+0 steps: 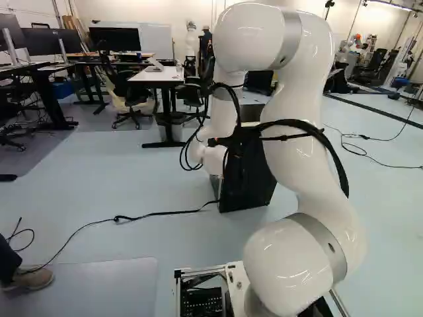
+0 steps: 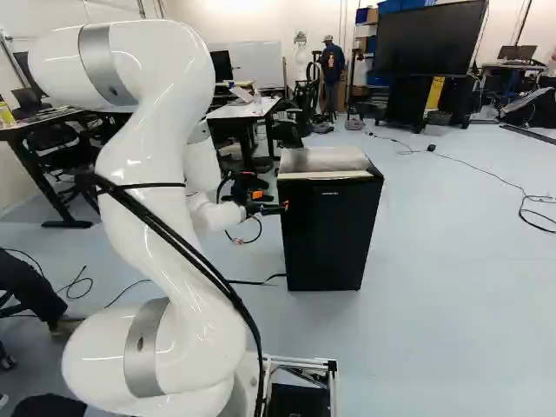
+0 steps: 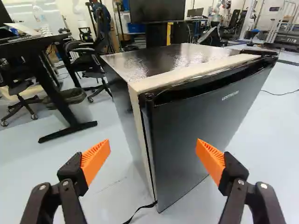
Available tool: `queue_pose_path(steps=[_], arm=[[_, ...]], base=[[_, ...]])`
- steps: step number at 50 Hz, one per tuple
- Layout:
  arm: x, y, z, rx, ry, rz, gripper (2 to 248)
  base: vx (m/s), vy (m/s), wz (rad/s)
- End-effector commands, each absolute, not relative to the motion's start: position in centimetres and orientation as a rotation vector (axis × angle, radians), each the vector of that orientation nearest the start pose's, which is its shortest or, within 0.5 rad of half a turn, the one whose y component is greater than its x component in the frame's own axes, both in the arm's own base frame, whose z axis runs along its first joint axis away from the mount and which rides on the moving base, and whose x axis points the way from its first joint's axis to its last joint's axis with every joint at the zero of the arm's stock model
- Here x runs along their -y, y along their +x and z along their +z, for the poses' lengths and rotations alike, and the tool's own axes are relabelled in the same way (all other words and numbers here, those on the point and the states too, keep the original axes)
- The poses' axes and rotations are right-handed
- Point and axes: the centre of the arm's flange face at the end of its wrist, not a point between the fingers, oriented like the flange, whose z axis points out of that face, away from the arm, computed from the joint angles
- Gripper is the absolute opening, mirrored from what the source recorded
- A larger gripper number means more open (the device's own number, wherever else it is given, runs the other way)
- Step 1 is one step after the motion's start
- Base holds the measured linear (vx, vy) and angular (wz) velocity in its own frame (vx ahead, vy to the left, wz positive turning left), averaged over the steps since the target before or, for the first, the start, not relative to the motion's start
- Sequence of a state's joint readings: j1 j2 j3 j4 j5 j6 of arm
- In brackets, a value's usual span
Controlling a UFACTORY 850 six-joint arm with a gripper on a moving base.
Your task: Open the fridge door
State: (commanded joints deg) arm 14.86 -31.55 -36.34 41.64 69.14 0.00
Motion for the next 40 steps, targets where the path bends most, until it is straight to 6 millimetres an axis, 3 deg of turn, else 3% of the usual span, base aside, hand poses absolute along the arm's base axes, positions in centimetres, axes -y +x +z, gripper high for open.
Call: queue_pose_path(steps=[40], arm=[[-8.5, 46.2, 25.8, -0.937, -2.592, -2.084, 247]], base=[[0.000, 0.000, 0.000]])
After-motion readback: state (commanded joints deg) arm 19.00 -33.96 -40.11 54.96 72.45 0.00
